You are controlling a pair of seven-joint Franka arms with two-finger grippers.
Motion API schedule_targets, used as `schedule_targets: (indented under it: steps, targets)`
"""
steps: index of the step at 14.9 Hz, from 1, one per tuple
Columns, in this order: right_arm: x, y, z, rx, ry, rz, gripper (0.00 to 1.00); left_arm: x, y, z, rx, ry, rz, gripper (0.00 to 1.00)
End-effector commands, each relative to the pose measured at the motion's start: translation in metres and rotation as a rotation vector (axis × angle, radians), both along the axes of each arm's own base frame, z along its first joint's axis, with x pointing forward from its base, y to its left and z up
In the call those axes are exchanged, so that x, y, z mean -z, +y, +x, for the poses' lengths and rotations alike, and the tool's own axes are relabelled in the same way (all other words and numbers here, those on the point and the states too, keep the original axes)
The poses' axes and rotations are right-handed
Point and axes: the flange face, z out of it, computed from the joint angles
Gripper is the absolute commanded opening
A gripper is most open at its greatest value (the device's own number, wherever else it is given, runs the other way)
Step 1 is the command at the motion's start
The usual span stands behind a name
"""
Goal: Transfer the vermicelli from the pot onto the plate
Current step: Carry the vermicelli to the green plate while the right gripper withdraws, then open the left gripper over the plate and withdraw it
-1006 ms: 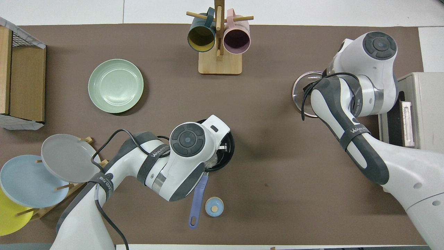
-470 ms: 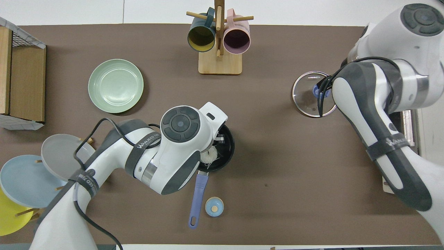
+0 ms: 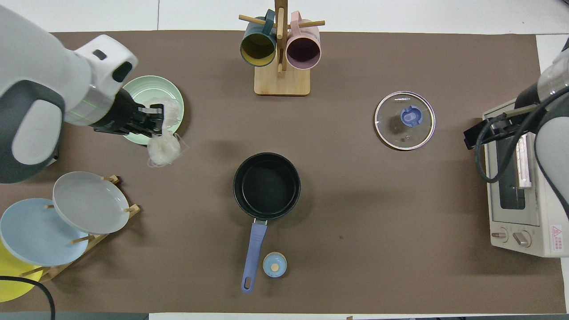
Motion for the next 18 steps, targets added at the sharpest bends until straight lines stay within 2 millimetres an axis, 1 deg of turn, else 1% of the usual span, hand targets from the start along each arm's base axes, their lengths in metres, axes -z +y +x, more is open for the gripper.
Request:
schedule_targets:
  steps: [1, 3, 4, 5, 6, 7, 9, 11, 12, 13, 14, 15, 16, 17, 18]
  targets:
    - [0.009, -0.011, -0.002, 0.036, 0.013, -0.009, 1.0, 0.046, 0.049, 0.03, 0.006, -0.036, -0.031, 0.0]
    - [0.011, -0.014, -0.004, 0.041, 0.027, -0.01, 1.0, 0.08, 0.071, 0.052, -0.001, -0.057, -0.031, 0.0]
    - [0.011, -0.022, -0.005, 0.053, 0.033, -0.011, 1.0, 0.097, 0.08, 0.06, 0.0, -0.073, -0.032, 0.0]
    - [0.012, -0.025, -0.006, 0.06, 0.044, -0.013, 1.0, 0.109, 0.085, 0.066, 0.001, -0.083, -0.031, 0.0]
    - [0.014, -0.027, -0.009, 0.063, 0.065, -0.014, 1.0, 0.122, 0.086, 0.071, 0.007, -0.081, -0.025, 0.0]
    - [0.014, -0.028, -0.014, 0.065, 0.067, -0.013, 1.0, 0.13, 0.087, 0.074, 0.018, -0.088, -0.008, 0.0]
    - [0.01, -0.029, -0.018, 0.066, 0.06, -0.012, 1.0, 0.15, 0.086, 0.08, 0.024, -0.092, 0.001, 0.0]
    - [0.009, -0.03, -0.029, 0.069, 0.051, -0.01, 1.0, 0.162, 0.087, 0.084, 0.027, -0.107, 0.0, 0.0]
    - [0.01, -0.033, -0.031, 0.073, 0.038, -0.008, 1.0, 0.168, 0.086, 0.087, 0.046, -0.116, 0.008, 0.0]
    - [0.011, -0.032, -0.03, 0.07, 0.034, -0.008, 1.0, 0.172, 0.087, 0.089, 0.077, -0.131, 0.022, 0.0]
    - [0.011, -0.032, -0.03, 0.07, 0.034, -0.008, 1.0, 0.183, 0.089, 0.092, 0.097, -0.139, 0.027, 0.0]
    - [0.011, -0.032, -0.031, 0.073, 0.035, -0.007, 1.0, 0.188, 0.089, 0.094, 0.104, -0.149, 0.027, 0.0]
    - [0.011, -0.032, -0.031, 0.071, 0.032, -0.006, 1.0, 0.194, 0.089, 0.091, 0.114, -0.146, 0.028, 0.0]
    - [0.01, -0.037, -0.028, 0.077, 0.013, -0.007, 1.0, 0.195, 0.088, 0.09, 0.128, -0.146, 0.028, 0.0]
    - [0.011, -0.041, -0.026, 0.086, 0.005, -0.005, 1.0, 0.194, 0.088, 0.09, 0.127, -0.146, 0.027, 0.65]
